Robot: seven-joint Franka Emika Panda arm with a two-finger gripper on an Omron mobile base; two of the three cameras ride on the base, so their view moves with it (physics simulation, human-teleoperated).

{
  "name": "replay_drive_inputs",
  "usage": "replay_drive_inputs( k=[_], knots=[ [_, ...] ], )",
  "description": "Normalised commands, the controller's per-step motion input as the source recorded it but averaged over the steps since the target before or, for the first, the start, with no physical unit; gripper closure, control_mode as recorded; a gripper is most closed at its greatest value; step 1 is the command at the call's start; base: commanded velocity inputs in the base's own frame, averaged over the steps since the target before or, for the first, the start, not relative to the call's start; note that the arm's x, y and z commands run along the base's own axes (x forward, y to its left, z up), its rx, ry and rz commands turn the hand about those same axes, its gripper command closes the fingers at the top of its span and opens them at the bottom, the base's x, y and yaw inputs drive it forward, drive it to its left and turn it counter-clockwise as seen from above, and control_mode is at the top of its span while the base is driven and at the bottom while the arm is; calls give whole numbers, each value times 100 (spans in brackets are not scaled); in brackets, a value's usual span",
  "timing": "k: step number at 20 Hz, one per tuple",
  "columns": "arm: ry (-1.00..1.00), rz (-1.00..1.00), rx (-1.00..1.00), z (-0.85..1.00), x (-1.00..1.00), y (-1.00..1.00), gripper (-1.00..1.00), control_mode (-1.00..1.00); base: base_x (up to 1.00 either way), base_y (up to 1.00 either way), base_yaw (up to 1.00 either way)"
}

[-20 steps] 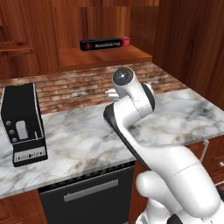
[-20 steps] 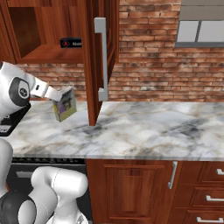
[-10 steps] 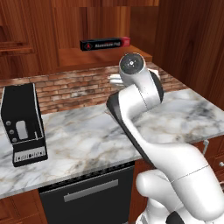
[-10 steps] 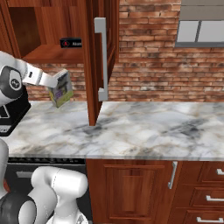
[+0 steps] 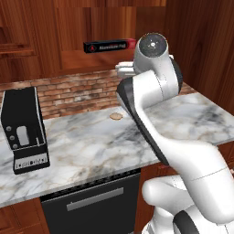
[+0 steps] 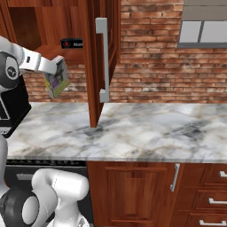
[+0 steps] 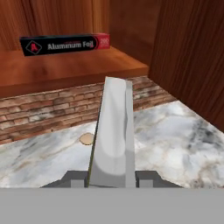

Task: Pick the cereal and cereal from the counter and place them in the cabinets closest to them.

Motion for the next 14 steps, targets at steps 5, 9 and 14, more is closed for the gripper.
replay_drive_inputs(
  k=[5,9,14],
  knots=[
    [0,11,0,42,-2,1,100,-100,0,0,0],
    [0,5,-2,10,0,5,100,-100,0,0,0],
    [1,2,0,0,0,0,100,-100,0,0,0]
  ],
)
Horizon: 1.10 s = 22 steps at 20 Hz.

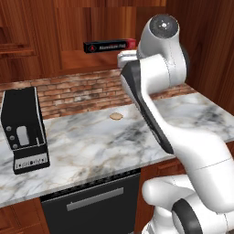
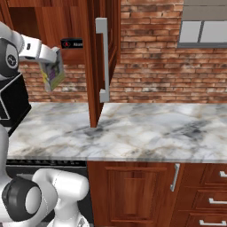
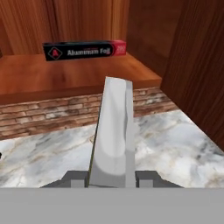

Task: Pick the cereal and cereal from the counter and place them in the cabinets closest to them.

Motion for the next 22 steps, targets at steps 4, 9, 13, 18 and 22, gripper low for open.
replay_drive_inputs(
  k=[4,9,13,18,22],
  knots=[
    [5,13,-2,3,0,0,100,-100,0,0,0],
    [0,17,0,9,-9,0,100,-100,0,0,0],
    [-14,6,0,8,-14,3,100,-100,0,0,0],
    [-5,3,0,14,7,2,100,-100,0,0,0],
    [0,4,-1,6,21,3,100,-100,0,0,0]
  ],
)
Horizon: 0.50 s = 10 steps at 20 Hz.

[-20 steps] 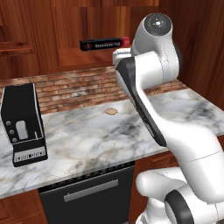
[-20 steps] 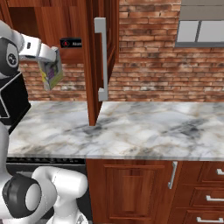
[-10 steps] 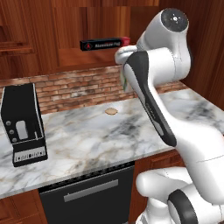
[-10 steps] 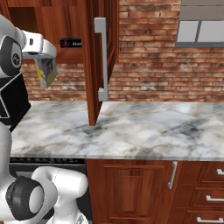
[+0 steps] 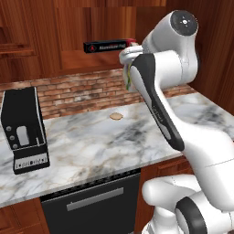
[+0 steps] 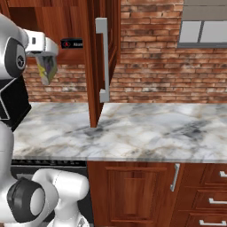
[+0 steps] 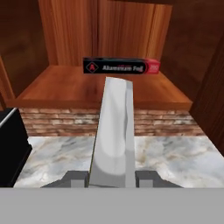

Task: Pick the cereal and cereal from the counter and place them in the cabinets closest to them.

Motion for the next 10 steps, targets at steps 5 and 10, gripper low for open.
replay_drive_inputs(
  k=[5,10],
  knots=[
    [3,5,-1,4,32,1,100,-100,0,0,0],
    [1,4,0,9,41,1,100,-100,0,0,0]
  ],
)
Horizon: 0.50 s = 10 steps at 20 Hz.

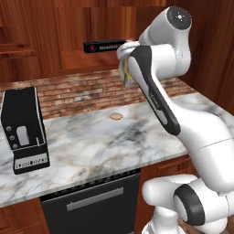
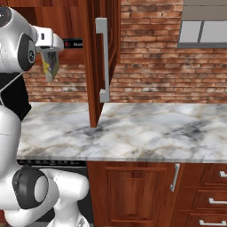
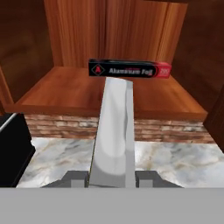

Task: Pick the cereal and cereal from the counter and place them in the cabinets closest to them.

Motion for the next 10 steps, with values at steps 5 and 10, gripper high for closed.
replay_drive_inputs(
  k=[5,10],
  knots=[
    [0,1,-1,9,49,7,100,-100,0,0,0],
    [0,0,-5,2,42,13,100,-100,0,0,0]
  ],
)
